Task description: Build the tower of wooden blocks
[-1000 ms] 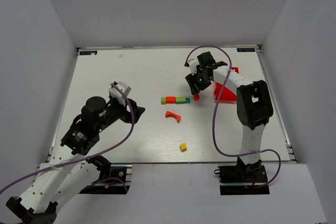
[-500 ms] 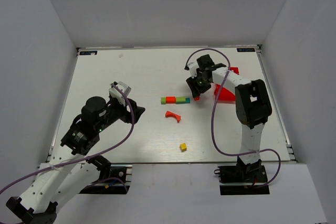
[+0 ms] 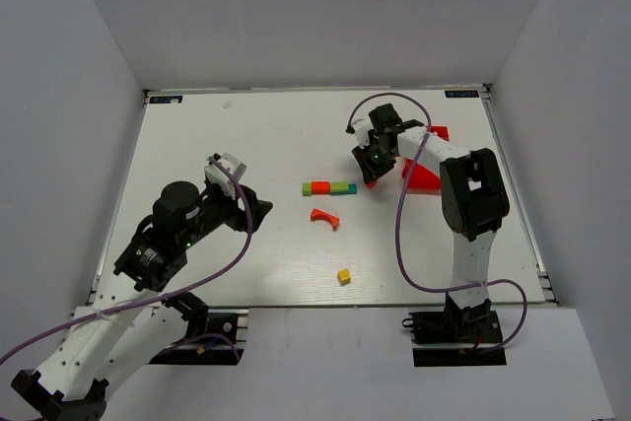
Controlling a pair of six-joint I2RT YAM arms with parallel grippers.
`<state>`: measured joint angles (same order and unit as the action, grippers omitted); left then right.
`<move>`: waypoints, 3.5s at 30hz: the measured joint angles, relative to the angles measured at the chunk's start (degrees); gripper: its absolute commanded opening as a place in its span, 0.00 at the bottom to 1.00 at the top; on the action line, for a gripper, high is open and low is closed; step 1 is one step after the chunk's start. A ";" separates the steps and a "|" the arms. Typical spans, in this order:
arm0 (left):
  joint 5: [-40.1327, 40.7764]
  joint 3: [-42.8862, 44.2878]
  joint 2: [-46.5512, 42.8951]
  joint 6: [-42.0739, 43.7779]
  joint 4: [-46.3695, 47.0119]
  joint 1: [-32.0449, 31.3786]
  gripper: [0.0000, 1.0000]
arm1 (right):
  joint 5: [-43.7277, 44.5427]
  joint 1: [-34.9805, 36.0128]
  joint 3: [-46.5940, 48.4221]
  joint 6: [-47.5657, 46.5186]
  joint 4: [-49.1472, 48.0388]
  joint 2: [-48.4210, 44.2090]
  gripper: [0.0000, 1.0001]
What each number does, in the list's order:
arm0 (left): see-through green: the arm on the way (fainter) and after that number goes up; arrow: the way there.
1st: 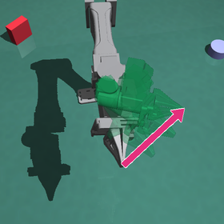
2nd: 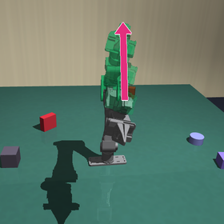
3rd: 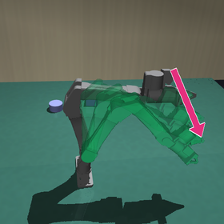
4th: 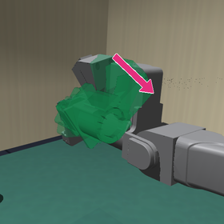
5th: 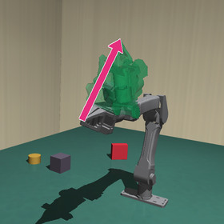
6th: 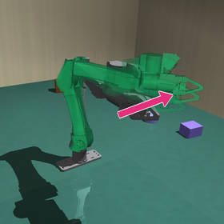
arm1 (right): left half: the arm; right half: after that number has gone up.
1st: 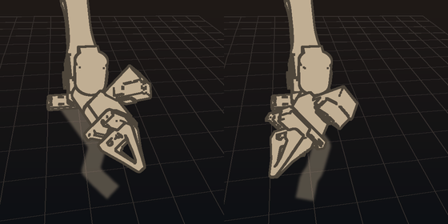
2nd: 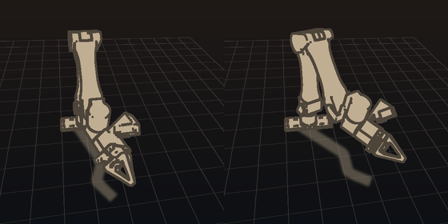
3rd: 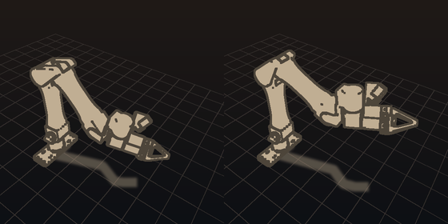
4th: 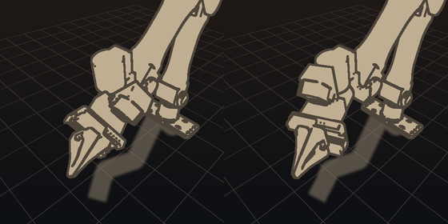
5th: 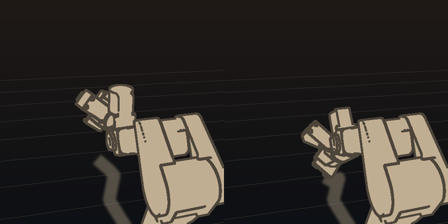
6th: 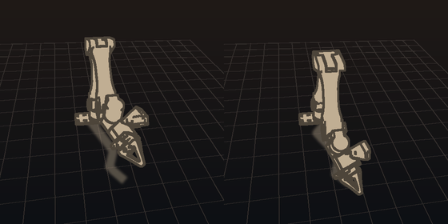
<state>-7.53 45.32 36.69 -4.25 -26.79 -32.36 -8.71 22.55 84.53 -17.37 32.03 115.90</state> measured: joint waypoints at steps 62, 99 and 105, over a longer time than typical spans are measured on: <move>0.00 0.00 0.00 0.00 0.00 0.00 0.78 | -10.49 13.60 24.87 -39.30 21.70 9.53 0.22; 0.00 0.00 0.00 0.00 0.00 0.00 0.78 | -9.66 13.99 26.38 -40.09 23.61 11.91 0.25; 0.00 0.00 -0.35 0.00 0.00 0.00 0.78 | -9.66 14.01 26.40 -40.09 23.61 12.00 0.26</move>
<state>-7.53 45.32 36.34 -4.25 -26.79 -32.36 -18.37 36.56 110.93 -57.45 55.64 127.90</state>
